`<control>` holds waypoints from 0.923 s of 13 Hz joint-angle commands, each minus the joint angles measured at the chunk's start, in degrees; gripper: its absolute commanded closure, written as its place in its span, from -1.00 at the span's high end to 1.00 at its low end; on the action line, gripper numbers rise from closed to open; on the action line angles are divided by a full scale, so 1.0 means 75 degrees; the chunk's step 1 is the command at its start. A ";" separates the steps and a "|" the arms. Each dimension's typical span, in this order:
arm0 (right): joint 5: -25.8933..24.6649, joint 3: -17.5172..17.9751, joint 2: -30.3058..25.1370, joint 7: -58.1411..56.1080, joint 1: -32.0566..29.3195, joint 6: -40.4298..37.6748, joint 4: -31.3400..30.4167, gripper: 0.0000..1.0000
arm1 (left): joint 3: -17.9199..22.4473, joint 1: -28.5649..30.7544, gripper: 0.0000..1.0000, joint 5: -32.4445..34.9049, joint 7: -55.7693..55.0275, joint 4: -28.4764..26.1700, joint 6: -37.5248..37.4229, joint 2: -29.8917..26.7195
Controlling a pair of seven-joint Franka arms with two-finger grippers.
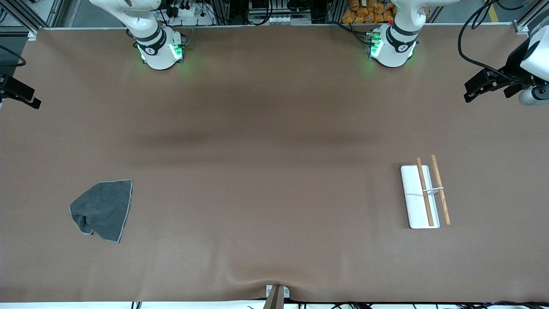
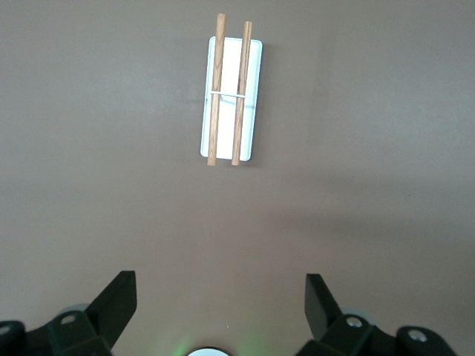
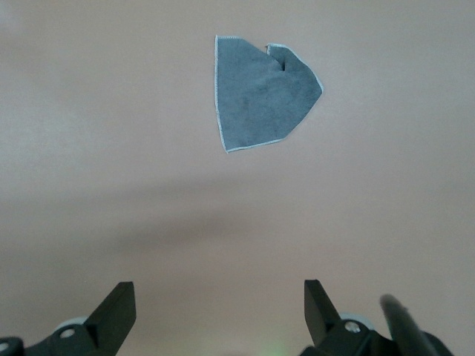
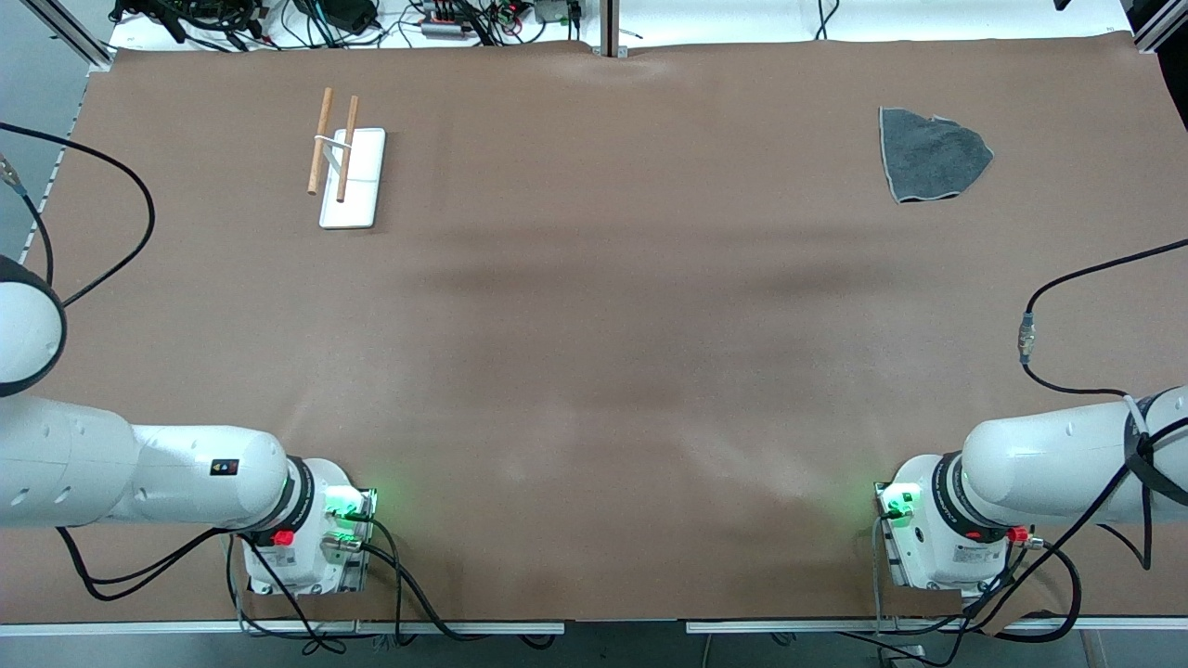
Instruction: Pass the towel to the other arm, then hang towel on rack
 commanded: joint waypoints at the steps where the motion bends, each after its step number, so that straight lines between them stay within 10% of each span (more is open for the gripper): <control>1: -0.0012 0.0017 0.0084 -0.0029 -0.0009 -0.0113 0.0157 1.00 | 0.0007 -0.0029 1.00 0.0031 0.0126 0.0200 -0.0065 0.0130; 12: -0.0012 0.0017 0.0084 -0.0029 0.0014 -0.0113 0.0157 1.00 | -0.0005 0.0041 1.00 -0.0074 0.0161 0.0259 -0.0101 0.0212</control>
